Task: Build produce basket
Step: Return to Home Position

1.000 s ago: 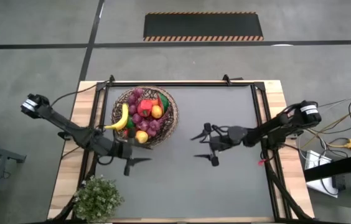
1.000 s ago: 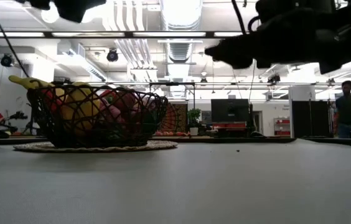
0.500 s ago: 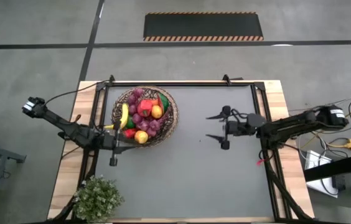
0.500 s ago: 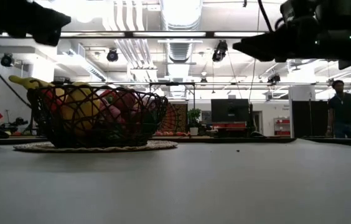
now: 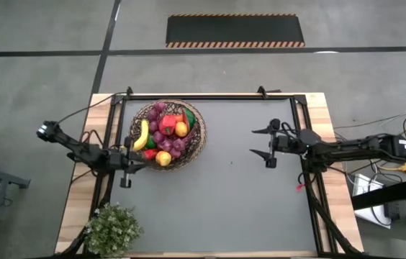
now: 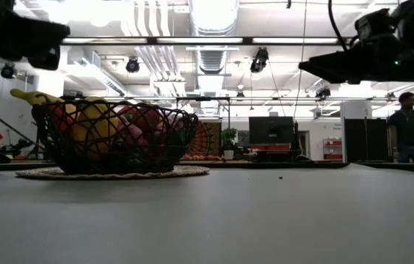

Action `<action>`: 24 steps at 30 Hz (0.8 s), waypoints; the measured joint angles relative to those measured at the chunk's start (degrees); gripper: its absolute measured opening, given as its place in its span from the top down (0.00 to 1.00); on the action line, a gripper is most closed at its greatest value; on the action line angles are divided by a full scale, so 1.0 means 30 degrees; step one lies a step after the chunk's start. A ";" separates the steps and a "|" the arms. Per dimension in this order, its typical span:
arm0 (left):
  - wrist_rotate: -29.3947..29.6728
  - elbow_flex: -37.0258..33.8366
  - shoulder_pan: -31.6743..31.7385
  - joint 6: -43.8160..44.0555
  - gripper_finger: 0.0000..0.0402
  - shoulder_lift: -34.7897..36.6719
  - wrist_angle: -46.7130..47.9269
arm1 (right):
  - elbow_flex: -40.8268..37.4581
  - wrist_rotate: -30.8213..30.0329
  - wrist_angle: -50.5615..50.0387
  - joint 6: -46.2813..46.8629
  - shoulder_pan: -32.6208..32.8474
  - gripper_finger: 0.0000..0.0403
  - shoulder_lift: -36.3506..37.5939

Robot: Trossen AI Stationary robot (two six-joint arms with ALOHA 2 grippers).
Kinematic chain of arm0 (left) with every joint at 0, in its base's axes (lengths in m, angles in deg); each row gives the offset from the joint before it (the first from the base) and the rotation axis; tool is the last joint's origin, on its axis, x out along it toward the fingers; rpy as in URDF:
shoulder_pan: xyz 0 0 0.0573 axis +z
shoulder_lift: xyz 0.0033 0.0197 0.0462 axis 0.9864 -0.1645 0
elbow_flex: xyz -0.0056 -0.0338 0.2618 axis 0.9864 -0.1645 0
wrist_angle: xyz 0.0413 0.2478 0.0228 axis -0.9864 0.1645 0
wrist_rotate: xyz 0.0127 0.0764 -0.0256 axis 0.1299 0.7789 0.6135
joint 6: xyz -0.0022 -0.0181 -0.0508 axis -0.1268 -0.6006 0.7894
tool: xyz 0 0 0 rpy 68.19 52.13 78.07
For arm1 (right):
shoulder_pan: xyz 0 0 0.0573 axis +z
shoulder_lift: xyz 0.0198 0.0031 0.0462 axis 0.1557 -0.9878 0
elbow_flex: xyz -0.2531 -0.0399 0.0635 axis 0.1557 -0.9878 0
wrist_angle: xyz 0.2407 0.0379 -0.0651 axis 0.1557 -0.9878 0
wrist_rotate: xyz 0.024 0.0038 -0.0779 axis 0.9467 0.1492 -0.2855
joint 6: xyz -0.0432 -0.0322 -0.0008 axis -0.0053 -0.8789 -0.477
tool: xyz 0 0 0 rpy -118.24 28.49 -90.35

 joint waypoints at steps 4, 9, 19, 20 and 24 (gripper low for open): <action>0.0000 -0.0682 0.0000 -0.0007 0.96 0.0727 0.0038 | -0.0553 -0.0007 -0.0072 0.0155 0.0000 0.19 0.1042; 0.0000 -0.0725 0.0000 0.0011 0.96 0.1066 0.0327 | -0.0576 -0.0007 -0.0795 -0.0227 0.0000 0.19 0.2021; 0.0007 -0.0747 0.0000 0.0101 0.96 0.0942 0.0297 | -0.0584 -0.0007 -0.2034 -0.0706 0.0000 0.19 0.4197; 0.0010 -0.0747 0.0000 0.0108 0.96 0.0942 0.0296 | -0.0584 -0.0010 -0.2096 -0.0862 0.0000 0.19 0.4601; 0.0047 -0.0732 0.0000 0.0087 0.96 0.0942 0.0296 | -0.0584 -0.0013 -0.4280 -0.0924 0.0000 0.19 0.6397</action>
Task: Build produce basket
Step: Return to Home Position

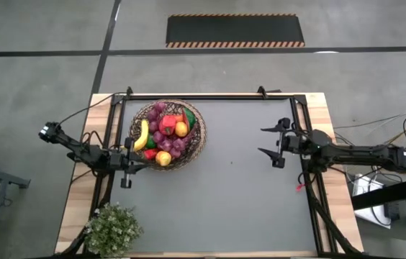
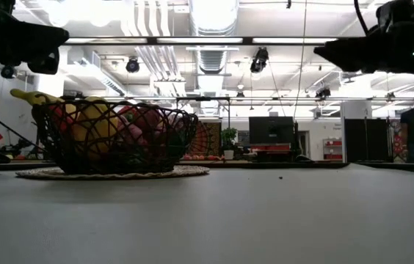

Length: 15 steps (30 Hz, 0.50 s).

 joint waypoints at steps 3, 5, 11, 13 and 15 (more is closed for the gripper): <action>0.0011 0.0000 0.0000 0.0005 0.96 0.0000 0.0000 | -0.0007 0.0285 -0.2468 0.0878 0.0000 0.19 0.1534; 0.0011 0.0000 0.0000 0.0000 0.96 0.0000 0.0000 | -0.0007 0.0697 -0.3683 0.1191 0.0007 0.19 0.2581; 0.0011 0.0000 0.0000 0.0000 0.96 -0.0100 -0.0015 | -0.0015 0.0837 -0.6566 0.1326 0.0007 0.19 0.5448; 0.0011 0.0000 0.0000 -0.0003 0.96 -0.0152 -0.0009 | -0.0015 0.0836 -0.7034 0.1528 0.0005 0.19 0.6085; 0.0011 0.0000 0.0000 0.0000 0.96 -0.0242 -0.0028 | -0.0015 0.0884 -0.7414 0.1942 0.0015 0.19 0.6617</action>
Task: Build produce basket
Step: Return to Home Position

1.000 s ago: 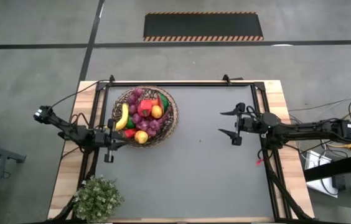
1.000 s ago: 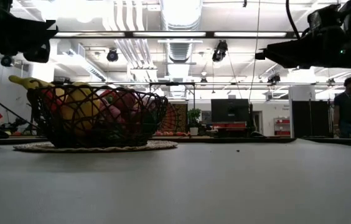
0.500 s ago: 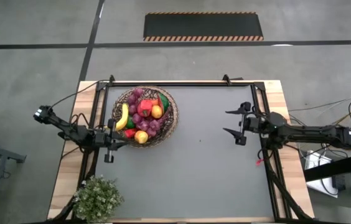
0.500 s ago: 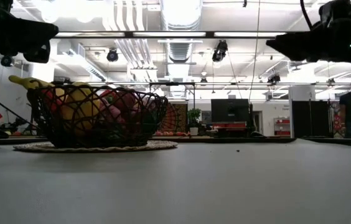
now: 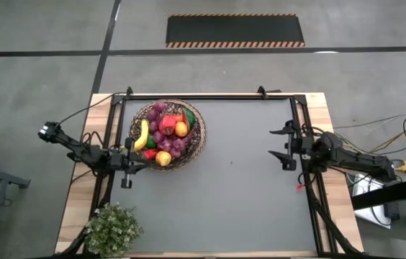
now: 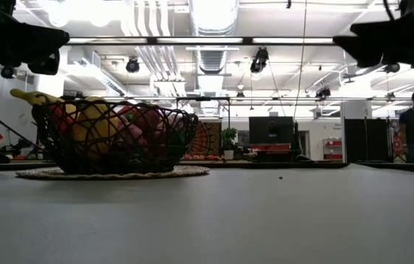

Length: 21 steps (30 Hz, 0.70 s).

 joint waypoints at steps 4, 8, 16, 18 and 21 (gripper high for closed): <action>0.0000 0.0000 0.0000 -0.0007 0.96 -0.0220 0.0010 | 0.0000 -0.0602 -0.0378 0.0958 -0.0007 0.19 0.0488; 0.0000 0.0000 0.0000 -0.0007 0.96 -0.0470 0.0017 | -0.0007 -0.1896 -0.0375 0.0968 -0.0015 0.19 0.0421; 0.0000 0.0000 0.0000 -0.0007 0.96 -0.0985 0.0007 | -0.0007 -0.1905 -0.0327 0.0972 -0.0015 0.19 0.0334; -0.0001 0.0000 0.0000 -0.0009 0.96 -0.1116 0.0019 | -0.0007 -0.1905 -0.0327 0.0972 -0.0015 0.19 0.0299; -0.0006 0.0000 0.0000 -0.0009 0.96 -0.1297 0.0014 | -0.0007 -0.1905 -0.0334 0.0972 -0.0015 0.19 0.0298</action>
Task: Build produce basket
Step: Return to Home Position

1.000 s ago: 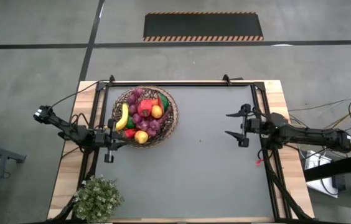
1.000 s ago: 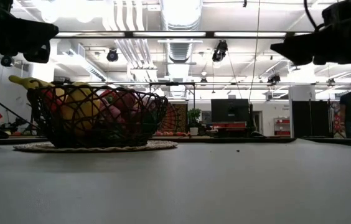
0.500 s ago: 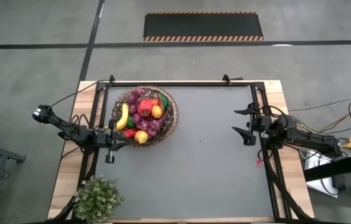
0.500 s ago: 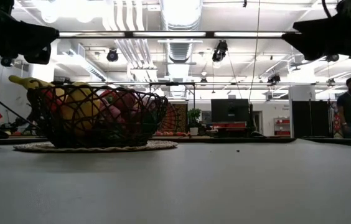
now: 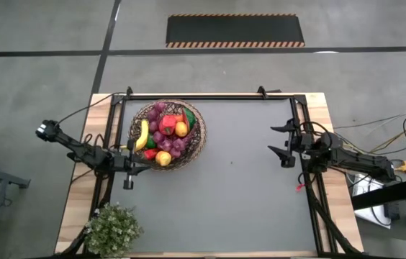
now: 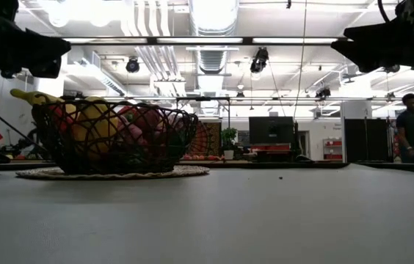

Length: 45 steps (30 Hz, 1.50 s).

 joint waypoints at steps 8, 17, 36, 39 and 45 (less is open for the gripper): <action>-0.0002 0.0000 0.0000 -0.0005 0.96 -0.0485 -0.0007 | 0.0000 -0.0004 0.0000 0.0000 0.0003 0.19 0.0000; -0.0002 -0.0007 0.0000 -0.0005 0.96 -0.0935 0.0000 | -0.0007 -0.0007 0.0000 0.0000 0.0007 0.19 0.0000; -0.0002 -0.0007 0.0006 -0.0005 0.96 -0.1282 0.0000 | -0.0007 -0.0007 0.0000 0.0000 0.0007 0.19 0.0000; -0.0002 -0.0007 0.0000 -0.0005 0.96 -0.1288 0.0000 | -0.0007 -0.0007 0.0000 -0.0002 0.0000 0.19 0.0000; -0.0002 -0.0007 0.0000 -0.0005 0.96 -0.1300 0.0000 | -0.0007 -0.0007 0.0000 0.0000 0.0003 0.19 0.0000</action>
